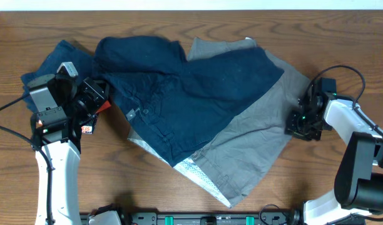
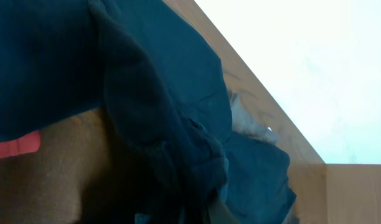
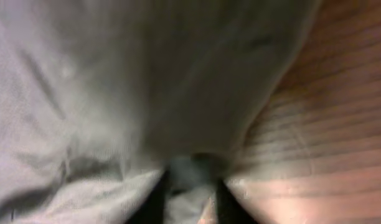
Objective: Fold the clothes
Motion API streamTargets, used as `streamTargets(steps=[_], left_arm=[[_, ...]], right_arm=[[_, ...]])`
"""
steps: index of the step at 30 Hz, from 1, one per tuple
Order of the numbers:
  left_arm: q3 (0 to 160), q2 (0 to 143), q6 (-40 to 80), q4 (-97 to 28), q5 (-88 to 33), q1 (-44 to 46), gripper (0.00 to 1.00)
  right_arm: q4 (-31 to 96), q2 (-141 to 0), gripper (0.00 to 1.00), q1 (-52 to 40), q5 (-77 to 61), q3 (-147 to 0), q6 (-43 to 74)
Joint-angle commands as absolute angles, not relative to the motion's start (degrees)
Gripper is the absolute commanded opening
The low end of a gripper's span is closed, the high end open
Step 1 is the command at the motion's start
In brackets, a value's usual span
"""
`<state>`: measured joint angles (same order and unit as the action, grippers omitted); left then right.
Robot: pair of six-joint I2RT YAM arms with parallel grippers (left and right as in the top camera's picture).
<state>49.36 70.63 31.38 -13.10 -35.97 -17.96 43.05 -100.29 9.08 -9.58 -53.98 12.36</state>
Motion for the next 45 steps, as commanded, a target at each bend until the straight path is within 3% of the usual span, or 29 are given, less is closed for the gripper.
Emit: streamTargets(steps=[1,11,17,24,27,31,34,39,45], left_arm=[[50.59,70.63,30.20,-13.30,-35.99,-18.15,0.06],[50.59,70.63,27.38,-14.11,-34.79,-18.22,0.06],[50.59,70.63,25.76,-14.09,-33.34,-18.26,0.06],[50.59,70.63,25.28,-14.04,-29.67,-18.72,0.06],[50.59,70.63,25.28,-14.06,-29.47,-18.96,0.06],[50.59,70.63,25.30,-14.37,-29.52,-18.94,0.06],[50.59,70.63,25.28,-15.70,-29.50,-18.94,0.06],[50.59,70.63,25.28,-16.69,-29.52,-18.92,0.06],[50.59,70.63,25.28,-17.21,-29.50,-18.90,0.06]], right_arm=[[41.39,-102.13,0.01,8.75,-6.94,-53.56,16.32],[49.84,-100.40,0.01,25.45,15.25,-66.39,26.65],[56.62,-100.38,0.01,38.72,19.05,-79.70,28.25],[59.46,-100.38,0.01,46.41,18.94,-88.20,29.98],[59.07,-100.38,0.04,46.39,13.21,-89.65,28.93],[57.45,-100.38,0.38,44.01,4.29,-89.91,21.93],[58.65,-100.33,0.47,40.69,4.12,-89.91,20.67],[58.61,-99.83,0.45,34.13,4.67,-89.91,19.35],[59.05,-100.12,0.26,24.91,-26.94,-89.73,-7.46]])
